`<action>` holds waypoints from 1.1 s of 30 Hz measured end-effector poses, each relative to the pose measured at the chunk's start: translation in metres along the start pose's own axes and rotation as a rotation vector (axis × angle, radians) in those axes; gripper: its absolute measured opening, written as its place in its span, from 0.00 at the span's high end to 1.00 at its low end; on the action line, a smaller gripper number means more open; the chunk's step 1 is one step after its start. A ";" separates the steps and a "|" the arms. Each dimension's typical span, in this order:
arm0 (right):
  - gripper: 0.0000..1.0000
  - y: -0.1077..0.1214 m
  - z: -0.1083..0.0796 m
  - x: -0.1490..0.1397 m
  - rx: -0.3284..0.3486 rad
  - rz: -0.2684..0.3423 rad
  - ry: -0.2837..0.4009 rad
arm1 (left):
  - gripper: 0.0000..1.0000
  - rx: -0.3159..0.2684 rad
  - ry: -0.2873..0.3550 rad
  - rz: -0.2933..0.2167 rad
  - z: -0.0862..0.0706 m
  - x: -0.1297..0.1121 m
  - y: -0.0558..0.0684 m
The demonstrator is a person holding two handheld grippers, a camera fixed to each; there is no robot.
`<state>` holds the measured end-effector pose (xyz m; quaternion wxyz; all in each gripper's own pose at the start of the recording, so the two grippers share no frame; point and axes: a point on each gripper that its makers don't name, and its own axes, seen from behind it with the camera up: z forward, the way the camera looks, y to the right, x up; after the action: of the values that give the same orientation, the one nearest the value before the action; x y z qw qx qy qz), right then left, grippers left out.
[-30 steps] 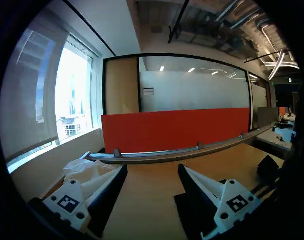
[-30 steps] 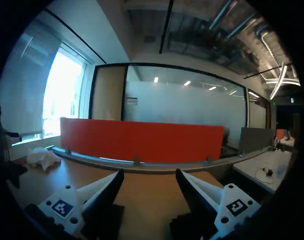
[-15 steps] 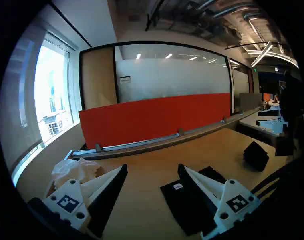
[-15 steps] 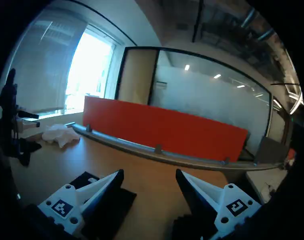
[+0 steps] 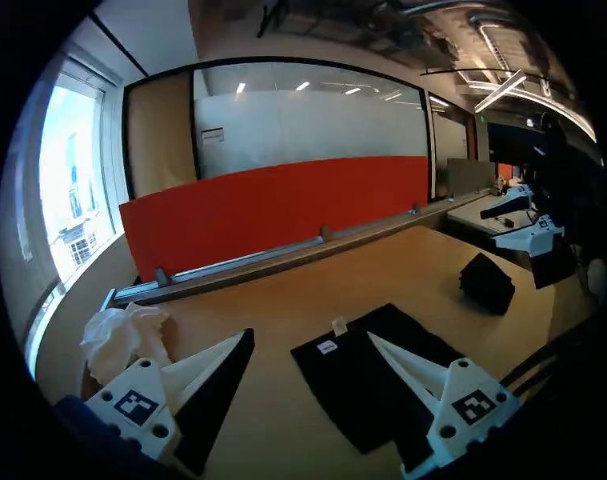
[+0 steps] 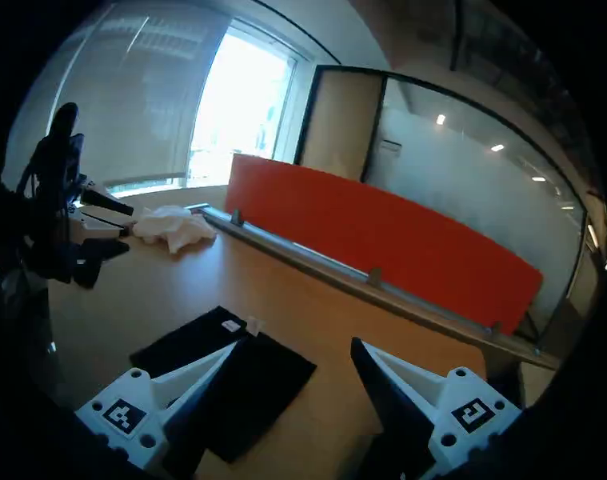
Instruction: Fold towel
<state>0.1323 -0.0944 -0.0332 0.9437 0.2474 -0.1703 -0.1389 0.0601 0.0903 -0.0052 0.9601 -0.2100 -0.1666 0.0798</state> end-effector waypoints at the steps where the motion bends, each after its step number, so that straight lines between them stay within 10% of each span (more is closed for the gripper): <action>1: 0.00 -0.001 0.001 -0.002 0.005 -0.002 -0.005 | 0.07 -0.004 -0.007 0.005 0.001 -0.003 0.001; 33: 0.00 -0.058 0.033 -0.125 0.104 -0.005 -0.170 | 0.07 -0.109 -0.201 0.059 0.031 -0.129 0.052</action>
<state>-0.0036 -0.1140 -0.0679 0.9113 0.2840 -0.2559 -0.1529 -0.0754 0.1200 -0.0383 0.9229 -0.2577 -0.2602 0.1193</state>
